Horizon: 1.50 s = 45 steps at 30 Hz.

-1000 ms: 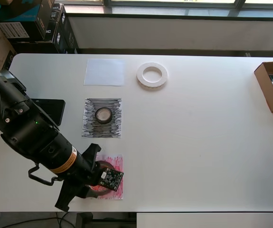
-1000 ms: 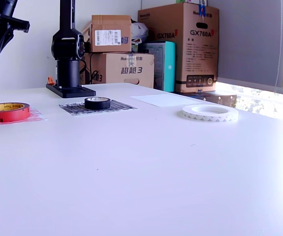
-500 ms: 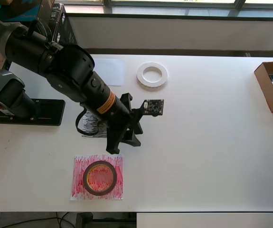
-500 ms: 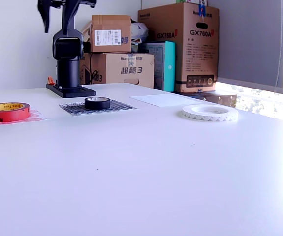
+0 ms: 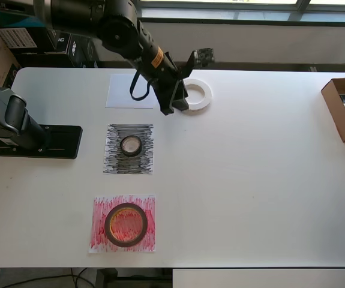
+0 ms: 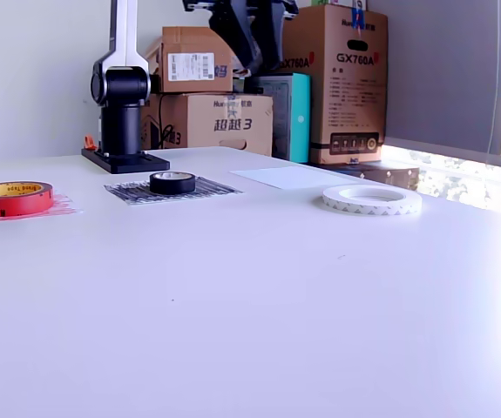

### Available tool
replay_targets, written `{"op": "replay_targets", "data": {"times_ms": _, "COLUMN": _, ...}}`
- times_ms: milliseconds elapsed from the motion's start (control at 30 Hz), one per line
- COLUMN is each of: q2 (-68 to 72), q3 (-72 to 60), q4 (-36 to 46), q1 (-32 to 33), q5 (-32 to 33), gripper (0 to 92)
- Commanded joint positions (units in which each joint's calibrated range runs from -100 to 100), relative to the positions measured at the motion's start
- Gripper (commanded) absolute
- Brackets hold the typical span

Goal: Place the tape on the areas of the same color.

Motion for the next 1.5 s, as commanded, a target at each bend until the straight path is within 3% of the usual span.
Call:
{"op": "replay_targets", "data": {"times_ms": 0, "q2": 4.92, "q3": -3.65, "q4": -0.12, "q1": 5.9, "q5": 5.1, "gripper": 40.2}}
{"op": "replay_targets", "data": {"times_ms": 467, "q2": 16.15, "q3": -11.1, "q4": 2.09, "q1": 8.66, "q5": 16.48, "gripper": 40.2}}
{"op": "replay_targets", "data": {"times_ms": 1033, "q2": 26.25, "q3": -15.37, "q4": 2.17, "q1": 8.03, "q5": 23.27, "gripper": 40.2}}
{"op": "replay_targets", "data": {"times_ms": 1467, "q2": 31.68, "q3": -16.0, "q4": 2.17, "q1": 8.66, "q5": 24.66, "gripper": 40.3}}
